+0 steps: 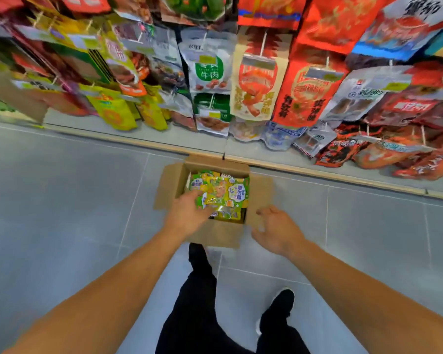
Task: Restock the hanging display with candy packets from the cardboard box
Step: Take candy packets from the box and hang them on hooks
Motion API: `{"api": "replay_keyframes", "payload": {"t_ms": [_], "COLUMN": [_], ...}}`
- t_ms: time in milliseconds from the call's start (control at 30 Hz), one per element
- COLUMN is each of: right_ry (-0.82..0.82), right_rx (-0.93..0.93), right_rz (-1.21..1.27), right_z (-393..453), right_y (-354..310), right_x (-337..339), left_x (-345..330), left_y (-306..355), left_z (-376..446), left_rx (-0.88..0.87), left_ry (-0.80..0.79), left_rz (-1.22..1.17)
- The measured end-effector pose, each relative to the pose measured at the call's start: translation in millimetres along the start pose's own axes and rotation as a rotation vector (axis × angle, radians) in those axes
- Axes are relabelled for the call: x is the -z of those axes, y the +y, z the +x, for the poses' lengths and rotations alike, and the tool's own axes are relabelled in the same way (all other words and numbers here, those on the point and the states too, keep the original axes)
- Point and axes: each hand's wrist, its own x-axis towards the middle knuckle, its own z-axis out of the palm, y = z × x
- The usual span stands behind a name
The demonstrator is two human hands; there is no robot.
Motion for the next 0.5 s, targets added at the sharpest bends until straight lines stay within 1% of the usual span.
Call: {"api": "replay_keyframes", "payload": {"t_ms": [167, 300, 500], "right_ry": [-0.143, -0.207, -0.280], "right_rx": [-0.078, -0.106, -0.122], "right_rz": [-0.021, 0.010, 0.009], "right_z": [54.9, 98.4, 164.2], "right_y": [-43.5, -66.6, -59.1], "right_x": [-43.5, -73.6, -106.4], "left_x": [7.9, -1.3, -33.9], "left_y": [-68.3, -109.8, -156.6], "left_z": [54.1, 90.5, 142.6], "left_rx": [0.124, 0.228, 0.296], "left_ry": [-0.033, -0.046, -0.075], "left_rz": [-0.131, -0.214, -0.250]}}
